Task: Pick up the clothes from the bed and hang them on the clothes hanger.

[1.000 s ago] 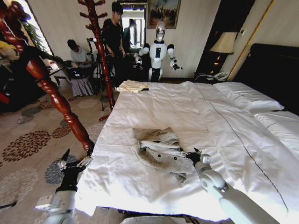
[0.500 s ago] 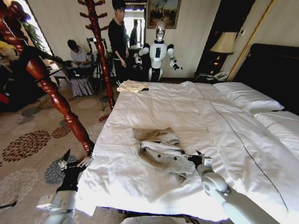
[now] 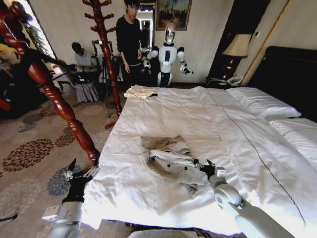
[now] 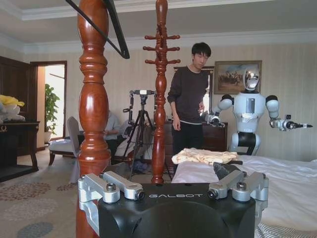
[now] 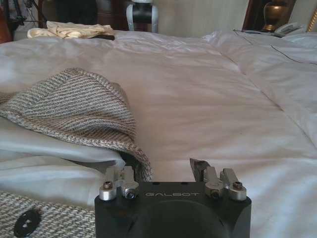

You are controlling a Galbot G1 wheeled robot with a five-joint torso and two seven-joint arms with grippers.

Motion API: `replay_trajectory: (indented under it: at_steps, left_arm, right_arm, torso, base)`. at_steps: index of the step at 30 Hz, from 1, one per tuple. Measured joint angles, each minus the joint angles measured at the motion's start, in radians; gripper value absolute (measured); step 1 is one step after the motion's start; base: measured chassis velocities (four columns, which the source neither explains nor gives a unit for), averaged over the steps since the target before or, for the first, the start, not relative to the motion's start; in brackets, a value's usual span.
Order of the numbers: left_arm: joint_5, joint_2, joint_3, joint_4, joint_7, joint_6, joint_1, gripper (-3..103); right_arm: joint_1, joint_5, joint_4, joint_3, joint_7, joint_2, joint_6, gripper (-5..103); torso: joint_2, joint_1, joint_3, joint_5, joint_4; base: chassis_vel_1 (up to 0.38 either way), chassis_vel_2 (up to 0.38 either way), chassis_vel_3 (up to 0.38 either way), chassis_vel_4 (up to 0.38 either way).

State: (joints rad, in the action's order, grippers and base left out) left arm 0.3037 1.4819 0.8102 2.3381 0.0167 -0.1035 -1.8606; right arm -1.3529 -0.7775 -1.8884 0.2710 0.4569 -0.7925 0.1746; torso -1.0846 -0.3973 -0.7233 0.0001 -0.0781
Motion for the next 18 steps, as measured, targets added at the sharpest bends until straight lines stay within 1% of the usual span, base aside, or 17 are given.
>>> replay_trajectory:
  at_steps: [1,2,4,5,7,9,11,15,16,18]
  left_arm:
    - [0.0,0.0,0.0,-0.002,0.0,0.0,0.001,100]
    - [0.0,0.0,0.0,-0.002,0.0,0.0,0.001,100]
    - [-0.001,0.002,0.0,-0.003,0.0,0.0,0.001,100]
    - [-0.001,0.002,0.0,-0.003,0.0,0.0,0.001,100]
    - [-0.002,0.003,0.0,-0.003,0.001,0.0,0.001,100]
    - [-0.002,0.003,0.001,-0.003,0.001,0.0,0.001,100]
    - [-0.002,0.003,0.002,-0.003,0.001,-0.001,0.001,100]
    - [-0.002,0.006,0.002,-0.002,0.001,-0.001,0.001,100]
    - [-0.002,0.006,0.002,-0.002,0.001,-0.001,0.001,100]
    - [-0.009,0.009,-0.002,0.003,0.001,-0.001,-0.002,100]
  right_arm:
    - [0.006,0.0,0.006,-0.009,-0.019,-0.001,-0.013,56]
    - [0.006,0.0,0.006,-0.009,-0.019,-0.001,-0.013,56]
    - [0.016,0.008,0.017,-0.025,-0.055,-0.004,-0.039,51]
    - [0.016,0.008,0.017,-0.025,-0.055,-0.004,-0.039,51]
    - [0.02,0.016,0.022,-0.03,-0.07,-0.006,-0.051,59]
    - [0.02,0.021,0.025,-0.031,-0.088,-0.007,-0.063,63]
    - [0.017,0.027,0.025,-0.031,-0.094,-0.006,-0.068,63]
    - [0.001,0.06,0.023,-0.019,-0.101,0.005,-0.07,43]
    - [0.001,0.06,0.023,-0.019,-0.101,0.005,-0.07,43]
    - [-0.008,0.064,0.021,-0.01,-0.101,0.007,-0.07,32]
  torso:
    - [0.0,0.0,0.0,0.0,0.0001]
    - [0.0,0.0,0.0,0.0,0.0001]
    - [0.0,0.0,0.0,0.0,0.0]
    - [0.0,0.0,0.0,0.0,0.0]
    - [0.0,0.0,0.0,0.0,0.0001]
    - [0.0,0.0,0.0,0.0,0.0]
    - [0.0,0.0,0.0,0.0001,0.0]
    - [0.0,0.0,0.0,0.0,0.0]
    - [0.0,0.0,0.0,0.0,0.0]
    - [0.0,0.0,0.0,0.0,0.0]
  base:
    - [0.0,0.0,0.0,0.0]
    - [0.0,0.0,0.0,0.0]
    - [0.0,0.0,0.0,0.0]
    - [0.0,0.0,0.0,0.0]
    - [0.0,0.0,0.0,0.0]
    - [0.0,0.0,0.0,0.0]
    - [0.0,0.0,0.0,0.0]
    - [0.0,0.0,0.0,0.0]
    - [0.0,0.0,0.0,0.0]
    - [0.0,0.0,0.0,0.0]
